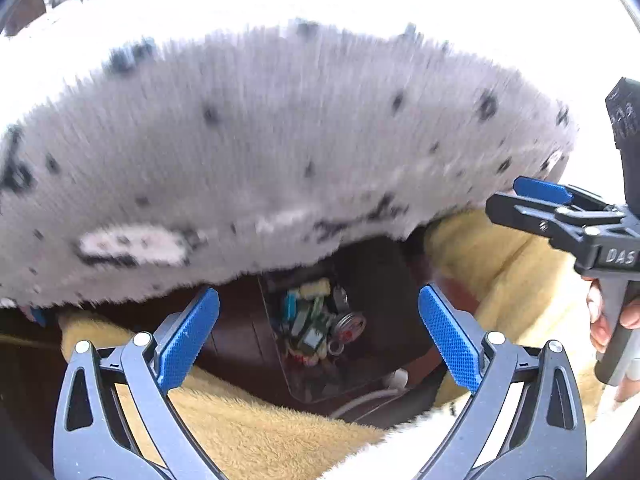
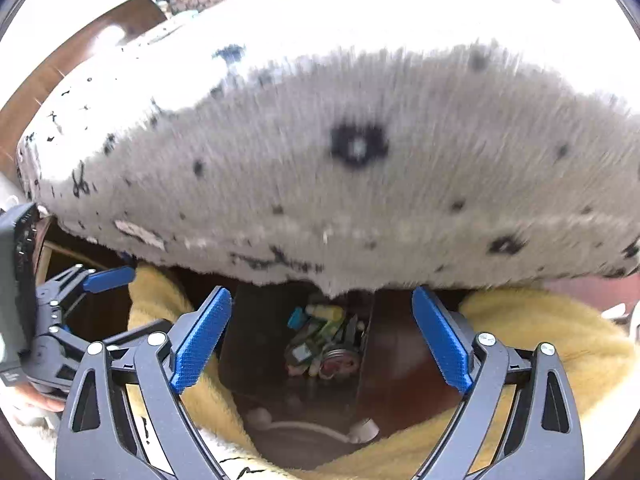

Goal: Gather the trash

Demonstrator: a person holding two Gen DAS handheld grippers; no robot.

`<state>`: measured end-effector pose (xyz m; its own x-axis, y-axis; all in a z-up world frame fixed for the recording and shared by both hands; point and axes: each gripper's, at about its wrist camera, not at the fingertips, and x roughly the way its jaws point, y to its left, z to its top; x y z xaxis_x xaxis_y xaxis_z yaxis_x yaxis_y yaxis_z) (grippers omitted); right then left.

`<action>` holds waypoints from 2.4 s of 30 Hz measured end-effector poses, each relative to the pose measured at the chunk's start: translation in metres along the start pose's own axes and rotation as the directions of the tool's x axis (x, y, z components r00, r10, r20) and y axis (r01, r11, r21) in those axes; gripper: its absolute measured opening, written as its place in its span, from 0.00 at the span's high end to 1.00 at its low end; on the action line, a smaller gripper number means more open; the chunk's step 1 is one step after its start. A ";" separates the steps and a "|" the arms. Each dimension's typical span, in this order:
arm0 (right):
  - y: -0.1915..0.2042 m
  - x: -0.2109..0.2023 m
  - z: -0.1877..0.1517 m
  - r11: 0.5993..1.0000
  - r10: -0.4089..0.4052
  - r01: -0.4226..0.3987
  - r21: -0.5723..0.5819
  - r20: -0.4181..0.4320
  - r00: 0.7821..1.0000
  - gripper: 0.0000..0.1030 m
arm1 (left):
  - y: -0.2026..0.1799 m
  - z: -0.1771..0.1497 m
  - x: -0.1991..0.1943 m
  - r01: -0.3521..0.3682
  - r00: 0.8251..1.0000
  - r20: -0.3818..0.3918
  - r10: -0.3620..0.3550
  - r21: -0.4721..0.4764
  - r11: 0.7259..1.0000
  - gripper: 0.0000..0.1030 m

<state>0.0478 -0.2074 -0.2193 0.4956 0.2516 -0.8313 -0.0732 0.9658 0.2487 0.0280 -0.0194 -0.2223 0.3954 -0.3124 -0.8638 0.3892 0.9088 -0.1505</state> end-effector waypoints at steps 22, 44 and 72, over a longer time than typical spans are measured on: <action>0.034 -0.220 0.069 0.983 -0.140 0.186 -0.011 0.613 0.778 0.04 | -0.016 0.085 -0.235 -0.146 0.771 0.626 0.119 -0.008 0.989 0.08; 0.036 -0.236 0.059 0.976 -0.182 0.218 0.021 0.630 0.755 0.03 | -0.025 0.081 -0.237 -0.105 0.776 0.625 0.079 0.005 0.994 0.08; 0.042 -0.239 0.056 0.981 -0.155 0.194 0.009 0.639 0.753 0.03 | -0.027 0.081 -0.242 -0.104 0.750 0.658 0.072 0.010 0.995 0.08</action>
<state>-0.0255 -0.2304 0.0181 0.9379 0.0003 -0.3469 0.0319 0.9957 0.0870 -0.0110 0.0090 0.0303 0.8717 -0.3510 -0.3421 0.3544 0.9335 -0.0547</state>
